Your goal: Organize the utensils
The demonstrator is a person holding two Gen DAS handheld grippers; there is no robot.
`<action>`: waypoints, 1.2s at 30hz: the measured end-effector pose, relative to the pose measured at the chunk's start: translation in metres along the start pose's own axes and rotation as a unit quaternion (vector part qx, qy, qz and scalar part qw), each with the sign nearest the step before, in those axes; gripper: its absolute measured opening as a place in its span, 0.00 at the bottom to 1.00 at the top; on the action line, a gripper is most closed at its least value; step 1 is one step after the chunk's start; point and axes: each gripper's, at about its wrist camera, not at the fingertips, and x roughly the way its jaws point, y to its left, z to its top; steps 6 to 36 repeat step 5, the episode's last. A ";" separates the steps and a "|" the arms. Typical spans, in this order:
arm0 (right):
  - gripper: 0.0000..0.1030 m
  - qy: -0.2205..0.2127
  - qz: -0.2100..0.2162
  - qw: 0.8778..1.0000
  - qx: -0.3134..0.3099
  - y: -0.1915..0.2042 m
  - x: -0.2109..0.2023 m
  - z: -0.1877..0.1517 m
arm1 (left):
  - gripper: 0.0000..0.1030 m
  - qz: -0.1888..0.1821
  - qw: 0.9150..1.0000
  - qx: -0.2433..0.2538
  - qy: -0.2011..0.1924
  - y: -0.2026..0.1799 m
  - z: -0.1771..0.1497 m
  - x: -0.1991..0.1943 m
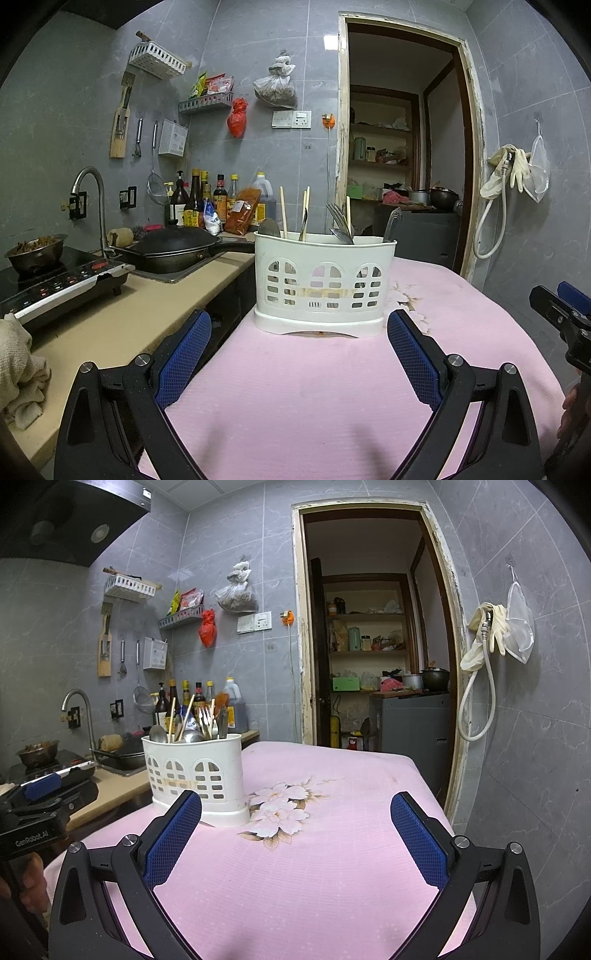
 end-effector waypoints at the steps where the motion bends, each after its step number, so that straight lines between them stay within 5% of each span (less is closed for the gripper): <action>1: 1.00 0.000 0.000 1.000 0.000 0.000 0.000 0.000 | 0.91 0.000 1.000 0.000 0.000 0.000 0.000 0.000; 36: 1.00 0.000 0.000 1.000 0.000 0.000 0.000 0.000 | 0.91 0.000 1.000 0.003 0.000 0.000 0.000 0.000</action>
